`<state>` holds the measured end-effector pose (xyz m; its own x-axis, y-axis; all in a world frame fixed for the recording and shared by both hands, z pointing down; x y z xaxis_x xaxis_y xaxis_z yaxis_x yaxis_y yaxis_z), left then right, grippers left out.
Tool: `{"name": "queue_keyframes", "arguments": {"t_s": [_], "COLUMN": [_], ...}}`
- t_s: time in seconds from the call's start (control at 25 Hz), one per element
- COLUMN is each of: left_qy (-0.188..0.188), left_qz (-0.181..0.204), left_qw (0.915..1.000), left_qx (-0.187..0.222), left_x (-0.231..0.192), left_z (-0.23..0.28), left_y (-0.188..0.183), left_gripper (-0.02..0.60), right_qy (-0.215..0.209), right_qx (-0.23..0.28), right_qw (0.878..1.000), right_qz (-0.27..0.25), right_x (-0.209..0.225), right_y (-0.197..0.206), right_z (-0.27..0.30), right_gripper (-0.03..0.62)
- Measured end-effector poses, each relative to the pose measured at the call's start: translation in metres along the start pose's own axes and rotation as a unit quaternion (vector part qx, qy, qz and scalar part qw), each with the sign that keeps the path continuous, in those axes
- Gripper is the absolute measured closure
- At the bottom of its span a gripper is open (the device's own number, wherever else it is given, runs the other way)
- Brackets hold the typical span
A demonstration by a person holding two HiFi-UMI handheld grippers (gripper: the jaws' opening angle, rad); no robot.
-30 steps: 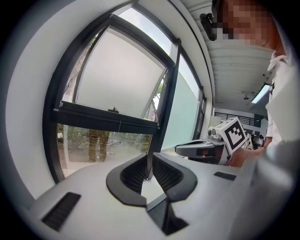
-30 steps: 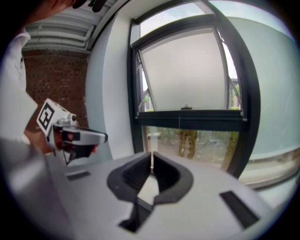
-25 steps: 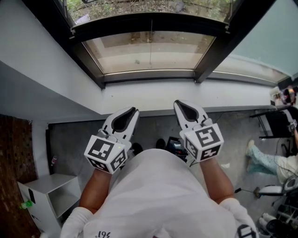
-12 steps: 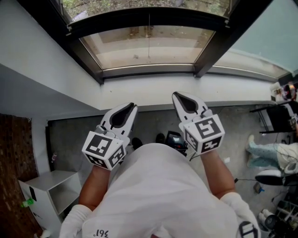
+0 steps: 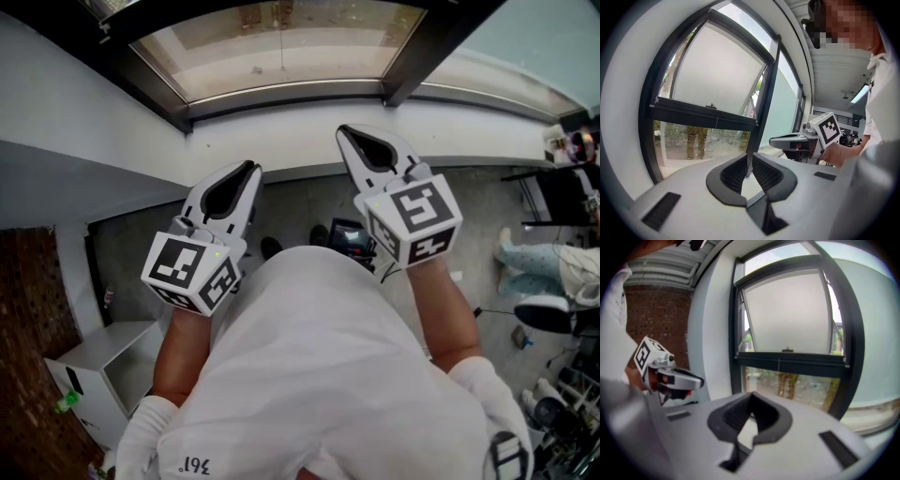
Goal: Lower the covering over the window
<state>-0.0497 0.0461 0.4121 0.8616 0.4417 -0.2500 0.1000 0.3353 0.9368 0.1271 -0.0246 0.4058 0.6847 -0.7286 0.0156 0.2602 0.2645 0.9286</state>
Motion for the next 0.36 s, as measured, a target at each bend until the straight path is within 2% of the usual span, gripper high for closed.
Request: {"name": "queue_keyframes", "arguments": {"t_s": [0.36], "left_qy": [0.006], "left_qz": [-0.001], "left_qw": [1.0000], "left_qx": [-0.004], "left_x": [-0.0029], "left_z": [0.0040], "left_y": [0.0040], "left_gripper": [0.532], "right_qy": [0.003], "right_qx": [-0.001], "right_qw": [1.000], "right_qz": [0.002], "right_x": [-0.0013], "right_y": [0.0030], "right_z": [0.0063], "right_gripper": [0.572]}}
Point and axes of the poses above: the fingertips, and each gripper's own axes: z forward along the fingers, x to its right, y out of its underside, the point moved 6 cm from there along -z, backward along the fingers, and after that the axes turned 1 degree about x, right-handed, at the moved point
